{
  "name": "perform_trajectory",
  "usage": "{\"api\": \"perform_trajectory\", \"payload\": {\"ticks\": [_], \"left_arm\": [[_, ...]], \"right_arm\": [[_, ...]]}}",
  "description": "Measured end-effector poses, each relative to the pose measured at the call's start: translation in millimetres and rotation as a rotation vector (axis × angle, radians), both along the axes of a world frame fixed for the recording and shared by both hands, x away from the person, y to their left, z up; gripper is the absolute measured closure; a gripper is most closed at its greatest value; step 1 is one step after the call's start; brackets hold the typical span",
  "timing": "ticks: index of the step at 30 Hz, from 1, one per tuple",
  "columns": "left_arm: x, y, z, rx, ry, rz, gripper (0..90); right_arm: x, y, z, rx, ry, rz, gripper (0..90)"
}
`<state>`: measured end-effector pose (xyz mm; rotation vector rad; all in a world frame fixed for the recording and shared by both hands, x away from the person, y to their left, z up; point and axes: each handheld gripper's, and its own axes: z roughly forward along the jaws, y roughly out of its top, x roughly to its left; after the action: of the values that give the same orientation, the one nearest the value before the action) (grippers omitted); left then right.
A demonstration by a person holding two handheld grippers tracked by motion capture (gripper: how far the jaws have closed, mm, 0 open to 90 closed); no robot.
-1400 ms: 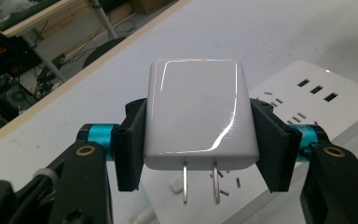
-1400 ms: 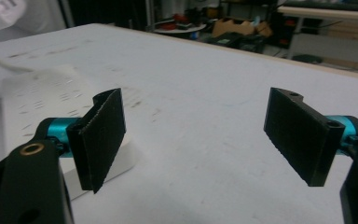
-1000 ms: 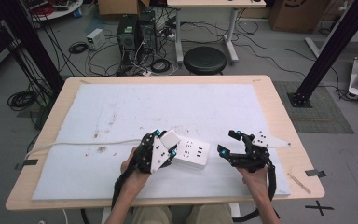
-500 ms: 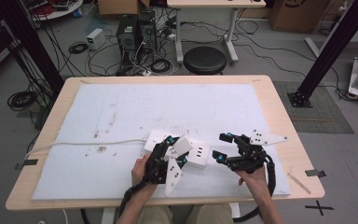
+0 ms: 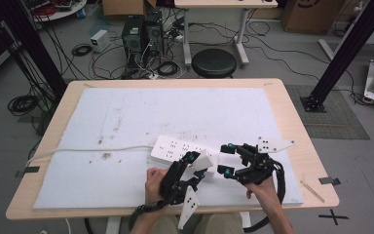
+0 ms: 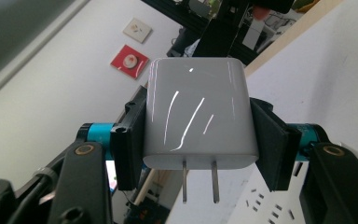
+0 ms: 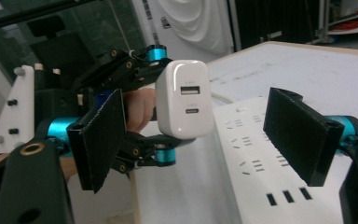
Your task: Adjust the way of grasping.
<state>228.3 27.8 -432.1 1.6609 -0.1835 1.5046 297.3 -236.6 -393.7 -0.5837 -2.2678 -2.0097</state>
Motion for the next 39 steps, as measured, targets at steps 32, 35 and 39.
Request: {"api": "perform_trajectory", "payload": {"ticks": [32,35,39], "left_arm": [[-11.8,-7.7,-2.9,0.047,-0.084,-0.074,42.5],[-12.5,-7.6,-2.9,0.049,-0.088,-0.081,42.5],[-12.3,-7.8,-3.2,0.051,-0.085,-0.086,42.5]], "right_arm": [[-0.9,18.4,-4.2,-0.035,0.006,0.118,42.5],[-1.6,20.7,-5.1,-0.051,-0.008,0.135,46.1],[-1.8,21.7,-5.8,-0.05,-0.008,0.144,50.2]]}}
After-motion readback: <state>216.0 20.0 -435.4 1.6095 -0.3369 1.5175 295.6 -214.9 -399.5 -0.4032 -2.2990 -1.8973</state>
